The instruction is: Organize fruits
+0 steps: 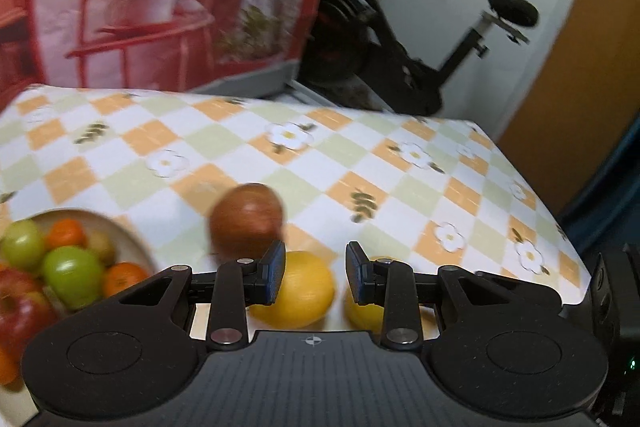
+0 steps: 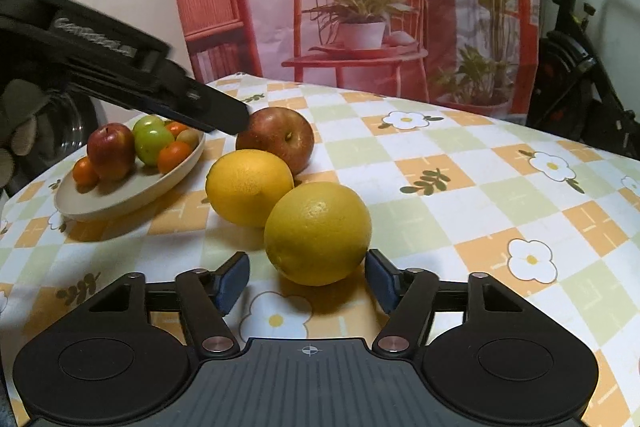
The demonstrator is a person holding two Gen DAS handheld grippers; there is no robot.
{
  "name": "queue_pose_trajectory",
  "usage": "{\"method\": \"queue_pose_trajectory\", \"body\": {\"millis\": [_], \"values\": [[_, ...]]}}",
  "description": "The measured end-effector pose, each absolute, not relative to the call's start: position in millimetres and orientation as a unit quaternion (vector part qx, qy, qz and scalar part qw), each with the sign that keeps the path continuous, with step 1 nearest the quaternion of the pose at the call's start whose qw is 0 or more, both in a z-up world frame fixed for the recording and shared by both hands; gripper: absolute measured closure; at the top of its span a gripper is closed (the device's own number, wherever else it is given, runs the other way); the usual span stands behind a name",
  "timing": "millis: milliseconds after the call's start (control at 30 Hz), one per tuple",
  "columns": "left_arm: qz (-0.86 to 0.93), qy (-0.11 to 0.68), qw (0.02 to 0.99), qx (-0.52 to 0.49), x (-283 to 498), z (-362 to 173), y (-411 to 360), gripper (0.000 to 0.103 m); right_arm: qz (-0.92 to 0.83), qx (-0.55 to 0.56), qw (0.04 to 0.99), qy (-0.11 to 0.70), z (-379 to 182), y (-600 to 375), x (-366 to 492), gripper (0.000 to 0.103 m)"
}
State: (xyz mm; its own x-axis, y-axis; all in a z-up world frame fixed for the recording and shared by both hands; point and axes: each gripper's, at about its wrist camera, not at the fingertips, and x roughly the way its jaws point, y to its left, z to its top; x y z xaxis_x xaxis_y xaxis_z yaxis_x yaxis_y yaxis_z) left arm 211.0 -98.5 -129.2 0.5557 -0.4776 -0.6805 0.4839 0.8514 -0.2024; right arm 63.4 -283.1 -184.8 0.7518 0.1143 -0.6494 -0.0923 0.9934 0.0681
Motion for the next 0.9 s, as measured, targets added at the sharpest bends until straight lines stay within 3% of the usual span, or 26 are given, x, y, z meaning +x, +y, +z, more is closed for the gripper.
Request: {"method": "queue_pose_trajectory", "body": {"millis": [167, 633, 900], "values": [[-0.308, 0.409, 0.859, 0.008, 217, -142, -121, 0.068, 0.052, 0.026, 0.938, 0.342, -185, -287, 60, 0.054], [-0.341, 0.448, 0.826, -0.016, 221, -159, -127, 0.068, 0.053, 0.033, 0.937, 0.344, -185, -289, 60, 0.051], [-0.345, 0.446, 0.826, -0.018, 220, -157, -127, 0.069, 0.047, 0.031, 0.936, 0.348, -186, -288, 62, 0.054]]}}
